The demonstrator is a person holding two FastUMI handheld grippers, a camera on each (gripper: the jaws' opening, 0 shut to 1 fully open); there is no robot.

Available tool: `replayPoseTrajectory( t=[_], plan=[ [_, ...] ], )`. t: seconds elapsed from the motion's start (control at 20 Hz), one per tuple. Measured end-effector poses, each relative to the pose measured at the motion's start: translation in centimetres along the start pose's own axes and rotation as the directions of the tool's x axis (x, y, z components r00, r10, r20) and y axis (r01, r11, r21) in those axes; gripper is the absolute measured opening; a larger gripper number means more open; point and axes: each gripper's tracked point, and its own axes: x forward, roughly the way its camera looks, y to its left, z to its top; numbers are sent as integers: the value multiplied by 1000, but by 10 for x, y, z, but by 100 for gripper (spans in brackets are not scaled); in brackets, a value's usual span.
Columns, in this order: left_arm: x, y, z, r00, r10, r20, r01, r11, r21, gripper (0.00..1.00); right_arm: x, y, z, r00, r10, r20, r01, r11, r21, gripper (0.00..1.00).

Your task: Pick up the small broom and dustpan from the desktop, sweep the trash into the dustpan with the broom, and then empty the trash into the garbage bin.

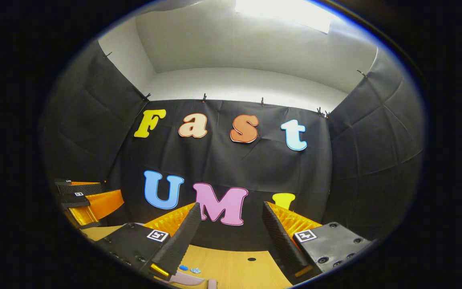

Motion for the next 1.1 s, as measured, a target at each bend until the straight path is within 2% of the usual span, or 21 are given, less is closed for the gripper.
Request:
replayPoseTrajectory(
  t=[0.65, 1.1],
  plan=[
    [-7, 6, 0, 1000, 25, -11, -25, 1000, 17, 82, -3, 4, -3, 1000, 7, -15, -7, 1000, 6, 98],
    [-6, 1, 0, 1000, -3, -13, 4, 999, 35, 82, -1, 7, -4, 1000, 3, -18, -3, 1000, 5, 98]
  ],
)
